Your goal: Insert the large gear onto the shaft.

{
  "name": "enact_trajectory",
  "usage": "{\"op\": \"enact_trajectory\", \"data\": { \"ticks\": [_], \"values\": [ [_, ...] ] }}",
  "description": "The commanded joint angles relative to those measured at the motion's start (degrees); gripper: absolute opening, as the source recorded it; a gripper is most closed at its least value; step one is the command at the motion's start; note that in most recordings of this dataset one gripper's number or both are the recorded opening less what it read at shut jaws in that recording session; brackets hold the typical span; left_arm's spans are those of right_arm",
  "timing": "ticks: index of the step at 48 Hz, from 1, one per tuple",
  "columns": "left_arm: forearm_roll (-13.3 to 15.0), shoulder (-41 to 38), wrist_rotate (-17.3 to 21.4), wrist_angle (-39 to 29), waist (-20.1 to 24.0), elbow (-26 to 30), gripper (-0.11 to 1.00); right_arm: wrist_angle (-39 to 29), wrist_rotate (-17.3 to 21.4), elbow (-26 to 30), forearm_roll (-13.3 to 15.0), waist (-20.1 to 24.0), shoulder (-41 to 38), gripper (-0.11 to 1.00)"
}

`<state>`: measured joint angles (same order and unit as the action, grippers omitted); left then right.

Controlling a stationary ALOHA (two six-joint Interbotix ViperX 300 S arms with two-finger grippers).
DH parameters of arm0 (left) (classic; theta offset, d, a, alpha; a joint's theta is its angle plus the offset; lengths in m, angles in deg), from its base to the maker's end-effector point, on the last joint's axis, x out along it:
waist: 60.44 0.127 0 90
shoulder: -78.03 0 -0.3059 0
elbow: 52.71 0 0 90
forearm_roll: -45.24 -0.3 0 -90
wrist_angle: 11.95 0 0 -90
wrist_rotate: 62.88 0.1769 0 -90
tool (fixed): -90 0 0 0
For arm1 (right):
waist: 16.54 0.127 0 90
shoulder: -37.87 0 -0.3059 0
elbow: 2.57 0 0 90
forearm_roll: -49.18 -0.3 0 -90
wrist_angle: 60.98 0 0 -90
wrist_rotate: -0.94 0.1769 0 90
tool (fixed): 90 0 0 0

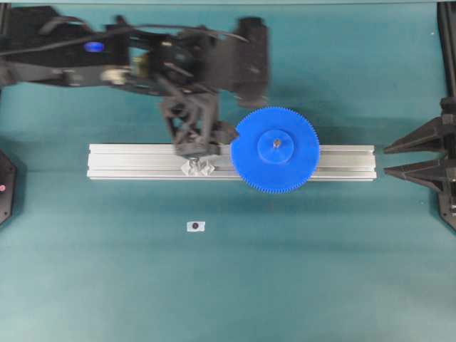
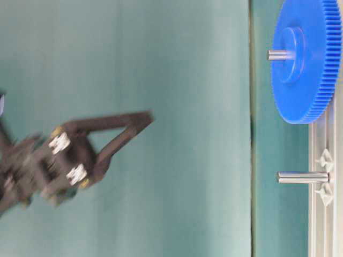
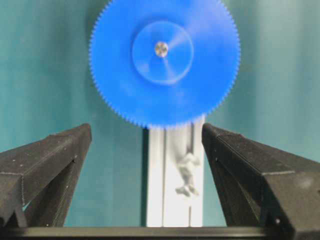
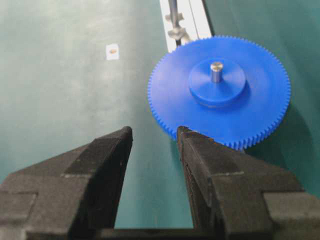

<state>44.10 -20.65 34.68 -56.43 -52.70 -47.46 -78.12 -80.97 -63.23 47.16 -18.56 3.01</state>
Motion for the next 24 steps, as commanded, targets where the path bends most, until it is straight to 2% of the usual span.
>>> {"op": "enact_trajectory", "data": {
  "ticks": [1,14,24],
  "values": [
    [-0.1,4.9,-0.9,3.2,-0.2,-2.8,0.91,0.2,0.4,0.7,0.0,-0.3,-0.3,0.49],
    [-0.1,12.1,-2.5,10.5,-0.2,-12.6,0.91,0.2,0.4,0.6,0.1,-0.7,-0.3,0.49],
    [-0.1,16.3,-2.2,12.0,-0.3,-17.1,0.91,0.0,0.4,0.6,0.1,-0.8,0.0,0.49]
  ]
}}
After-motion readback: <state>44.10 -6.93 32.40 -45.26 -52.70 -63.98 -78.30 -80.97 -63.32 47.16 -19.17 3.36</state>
